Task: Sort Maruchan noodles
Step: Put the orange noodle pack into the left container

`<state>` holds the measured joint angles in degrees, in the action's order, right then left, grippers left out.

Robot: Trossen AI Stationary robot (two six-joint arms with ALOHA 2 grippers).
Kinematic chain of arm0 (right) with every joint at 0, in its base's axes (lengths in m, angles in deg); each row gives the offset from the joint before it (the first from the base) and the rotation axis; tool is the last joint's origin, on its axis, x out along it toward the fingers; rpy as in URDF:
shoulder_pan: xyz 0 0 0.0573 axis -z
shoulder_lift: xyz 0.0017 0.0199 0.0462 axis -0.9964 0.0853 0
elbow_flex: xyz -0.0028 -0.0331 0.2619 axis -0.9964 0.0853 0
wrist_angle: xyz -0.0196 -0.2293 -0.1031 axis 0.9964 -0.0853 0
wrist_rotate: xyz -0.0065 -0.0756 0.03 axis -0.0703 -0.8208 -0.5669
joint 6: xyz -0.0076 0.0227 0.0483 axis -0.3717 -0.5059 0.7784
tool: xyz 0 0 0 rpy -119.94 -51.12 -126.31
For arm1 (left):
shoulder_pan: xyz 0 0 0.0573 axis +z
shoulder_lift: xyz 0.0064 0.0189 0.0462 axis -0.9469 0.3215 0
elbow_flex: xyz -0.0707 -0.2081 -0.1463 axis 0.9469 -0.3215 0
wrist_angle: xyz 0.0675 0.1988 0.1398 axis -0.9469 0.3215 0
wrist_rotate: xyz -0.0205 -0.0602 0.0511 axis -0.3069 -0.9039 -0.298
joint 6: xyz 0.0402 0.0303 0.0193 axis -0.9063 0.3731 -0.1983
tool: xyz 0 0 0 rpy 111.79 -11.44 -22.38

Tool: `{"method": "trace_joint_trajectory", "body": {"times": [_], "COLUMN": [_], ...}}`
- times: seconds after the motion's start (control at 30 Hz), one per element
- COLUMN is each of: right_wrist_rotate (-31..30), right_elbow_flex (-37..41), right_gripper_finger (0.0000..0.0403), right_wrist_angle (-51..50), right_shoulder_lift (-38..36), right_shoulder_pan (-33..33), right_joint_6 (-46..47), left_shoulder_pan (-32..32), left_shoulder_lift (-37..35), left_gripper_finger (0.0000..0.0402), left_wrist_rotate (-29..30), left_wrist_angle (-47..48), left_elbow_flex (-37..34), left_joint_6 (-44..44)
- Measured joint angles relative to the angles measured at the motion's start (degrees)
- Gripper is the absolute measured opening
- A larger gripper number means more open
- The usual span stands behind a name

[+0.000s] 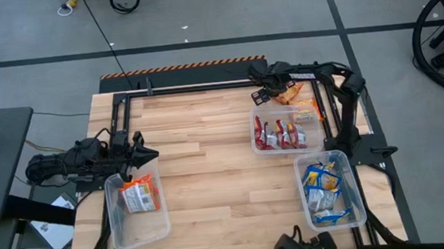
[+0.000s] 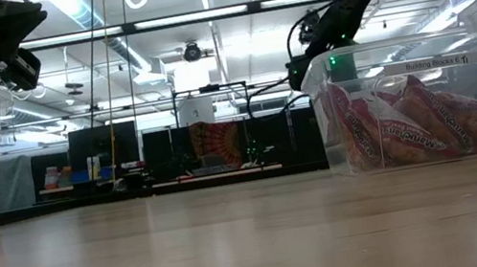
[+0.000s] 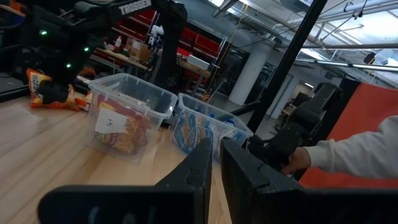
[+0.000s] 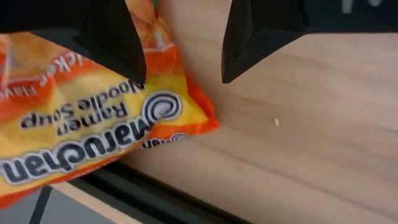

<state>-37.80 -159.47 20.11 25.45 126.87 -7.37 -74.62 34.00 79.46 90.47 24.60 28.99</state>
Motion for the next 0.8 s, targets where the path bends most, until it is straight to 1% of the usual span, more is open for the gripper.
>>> {"method": "trace_joint_trajectory", "body": {"times": [0.17, 0.33, 0.5, 0.57, 0.67, 0.7, 0.8], "right_wrist_rotate": [0.12, -0.97, -2.44, -3.12, -3.00, -2.72, -1.61], "right_elbow_flex": [-2.87, -3.31, -3.22, -3.22, -3.61, -4.15, -6.24], "right_gripper_finger": [0.0189, 0.0153, 0.0109, 0.0079, 0.0022, 0.0013, 0.0013], "right_wrist_angle": [-3.54, -5.27, -4.33, -3.87, -4.56, -5.43, -6.56], "right_shoulder_lift": [4.79, 6.49, 6.54, 6.62, 6.35, 6.12, 3.70], "right_shoulder_pan": [0.32, 0.23, 0.19, 0.38, 0.92, 1.11, 1.24], "right_joint_6": [-0.25, 3.52, 4.02, 4.04, 3.92, 3.78, 3.23], "left_shoulder_pan": [-0.02, -0.01, 0.00, -0.02, 0.00, 0.00, 0.00], "left_shoulder_lift": [0.00, 0.00, 0.00, 0.00, 0.00, -0.01, 0.00], "left_gripper_finger": [0.0039, 0.0039, 0.0039, 0.0039, 0.0039, 0.0039, 0.0039], "left_wrist_rotate": [-0.02, -0.02, -0.01, -0.02, -0.01, -0.02, -0.02], "left_wrist_angle": [-0.02, -0.01, 0.00, -0.02, -0.02, -0.02, -0.02], "left_elbow_flex": [0.00, 0.00, 0.00, 0.00, 0.00, 0.00, 0.00], "left_joint_6": [0.01, 0.01, 0.00, -0.01, 0.00, 0.00, -0.01]}}
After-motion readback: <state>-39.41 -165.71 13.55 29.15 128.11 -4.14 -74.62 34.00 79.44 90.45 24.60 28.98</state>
